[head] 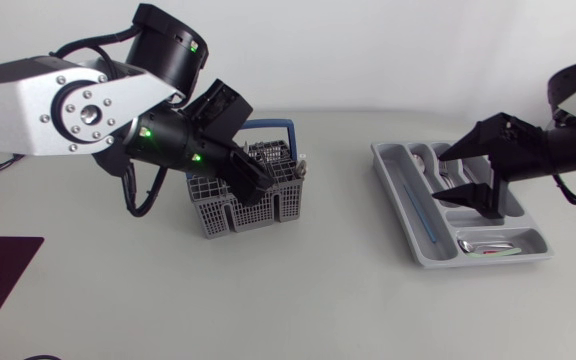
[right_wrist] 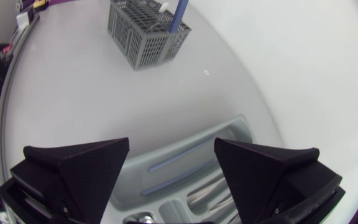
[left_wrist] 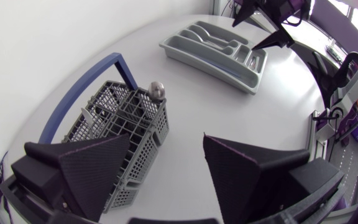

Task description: Unload the cutlery basket into the drawer organizer.

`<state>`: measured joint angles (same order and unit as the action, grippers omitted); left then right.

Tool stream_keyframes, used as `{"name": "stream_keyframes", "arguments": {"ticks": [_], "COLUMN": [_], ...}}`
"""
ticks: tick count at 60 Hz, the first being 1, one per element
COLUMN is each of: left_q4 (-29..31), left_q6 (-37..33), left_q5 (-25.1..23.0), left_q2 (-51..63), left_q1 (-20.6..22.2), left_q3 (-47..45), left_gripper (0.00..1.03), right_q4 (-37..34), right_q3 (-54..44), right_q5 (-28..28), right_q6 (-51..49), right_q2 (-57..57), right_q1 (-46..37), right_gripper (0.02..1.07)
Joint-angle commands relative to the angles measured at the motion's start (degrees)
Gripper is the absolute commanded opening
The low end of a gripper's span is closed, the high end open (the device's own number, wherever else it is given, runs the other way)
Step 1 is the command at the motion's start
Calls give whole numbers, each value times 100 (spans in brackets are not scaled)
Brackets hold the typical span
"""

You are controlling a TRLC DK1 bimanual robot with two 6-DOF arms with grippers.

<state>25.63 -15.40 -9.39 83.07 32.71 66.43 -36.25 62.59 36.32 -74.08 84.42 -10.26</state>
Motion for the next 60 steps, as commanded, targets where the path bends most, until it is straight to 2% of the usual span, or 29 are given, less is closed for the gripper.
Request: {"name": "stream_keyframes", "arguments": {"ticks": [1, 4, 7, 23, 26, 44, 56, 60], "left_q4": [-14, -58, -190, -524, -612, -875, -954, -963], "left_q6": [-244, -350, -447, -798, -851, -939, -939, -939], "left_q5": [130, 271, 359, 482, 482, 482, 482, 482], "left_q2": [-186, -247, -335, -616, -643, -845, -985, -1021], "left_q1": [-45, -28, -19, -151, -195, -406, -555, -599], "left_q3": [-263, -403, -605, -1212, -1291, -1669, -1862, -1906], "left_gripper": [98, 98, 98, 98, 98, 98, 98, 98], "right_q4": [-93, -93, 21, 628, 637, 883, 1103, 1173], "right_q3": [272, 386, 456, 1089, 1212, 1898, 2214, 2258], "right_q5": [86, 86, 86, 86, 86, 104, 130, 148], "right_q6": [1212, 1599, 1959, 4113, 4341, 5571, 6187, 6327], "right_q2": [312, 470, 619, 1366, 1481, 2342, 2632, 2658], "right_q1": [446, 719, 973, 1738, 1844, 2538, 2670, 2705], "right_gripper": [102, 101, 96, 97, 103, 101, 88, 79]}}
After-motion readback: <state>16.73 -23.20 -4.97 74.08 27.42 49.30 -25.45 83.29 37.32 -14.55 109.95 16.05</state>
